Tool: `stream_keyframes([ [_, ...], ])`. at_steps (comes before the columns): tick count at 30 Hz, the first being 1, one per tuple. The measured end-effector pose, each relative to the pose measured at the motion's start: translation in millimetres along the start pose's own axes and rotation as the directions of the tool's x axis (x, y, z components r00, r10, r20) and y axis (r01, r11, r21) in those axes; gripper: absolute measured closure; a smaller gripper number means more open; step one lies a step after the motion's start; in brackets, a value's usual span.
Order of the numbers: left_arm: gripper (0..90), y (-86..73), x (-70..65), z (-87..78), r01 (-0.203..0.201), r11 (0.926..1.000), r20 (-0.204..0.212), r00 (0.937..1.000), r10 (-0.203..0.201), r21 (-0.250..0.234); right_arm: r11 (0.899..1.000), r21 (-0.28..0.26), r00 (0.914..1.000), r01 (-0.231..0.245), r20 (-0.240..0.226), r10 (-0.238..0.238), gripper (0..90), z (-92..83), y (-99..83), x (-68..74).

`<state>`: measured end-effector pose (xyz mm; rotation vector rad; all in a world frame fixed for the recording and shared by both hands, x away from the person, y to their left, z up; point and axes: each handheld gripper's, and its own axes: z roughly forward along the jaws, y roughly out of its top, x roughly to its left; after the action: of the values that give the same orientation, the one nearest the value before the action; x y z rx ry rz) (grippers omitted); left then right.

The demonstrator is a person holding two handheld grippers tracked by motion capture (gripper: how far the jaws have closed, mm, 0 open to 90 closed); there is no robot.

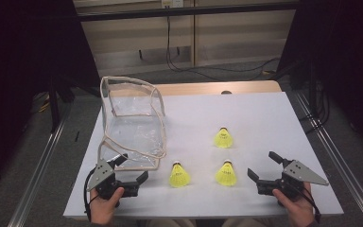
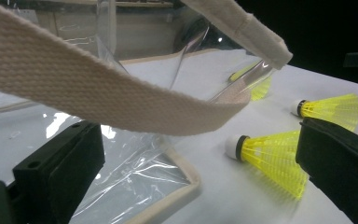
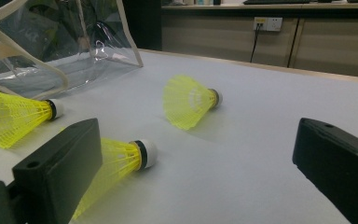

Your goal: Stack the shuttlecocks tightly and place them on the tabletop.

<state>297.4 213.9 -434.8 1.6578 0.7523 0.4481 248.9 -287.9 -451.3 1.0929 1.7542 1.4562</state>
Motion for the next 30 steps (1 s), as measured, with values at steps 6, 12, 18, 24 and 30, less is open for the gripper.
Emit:
stream_keyframes([
  [6,1.0,1.3,-4.5,2.2,0.006,1.0000,0.027,0.9996,-0.006,-0.001,1.000,0.001,1.0000,0.000,0.001,0.000,0.9,-0.4,-0.1,0.1],
  [12,0.8,2.3,-9.5,5.5,0.014,0.9999,0.038,0.9992,-0.014,0.006,1.000,-0.004,1.0000,0.002,0.002,-0.002,0.9,-0.9,0.3,0.1],
  [18,0.8,2.6,-11.1,7.0,0.014,0.9998,0.051,0.9986,-0.015,0.012,1.000,0.000,1.0000,0.003,0.000,-0.003,0.9,-0.2,0.1,0.2],
  [24,0.8,2.8,-14.3,9.7,0.007,0.9996,0.063,0.9980,-0.009,0.028,1.000,-0.001,1.0000,0.006,-0.002,-0.006,1.0,0.1,0.1,0.7],
  [30,0.7,3.0,-16.2,11.8,0.002,0.9993,0.075,0.9972,-0.005,0.037,1.000,-0.002,1.0000,0.005,-0.002,-0.005,1.0,0.2,0.1,0.7],
])
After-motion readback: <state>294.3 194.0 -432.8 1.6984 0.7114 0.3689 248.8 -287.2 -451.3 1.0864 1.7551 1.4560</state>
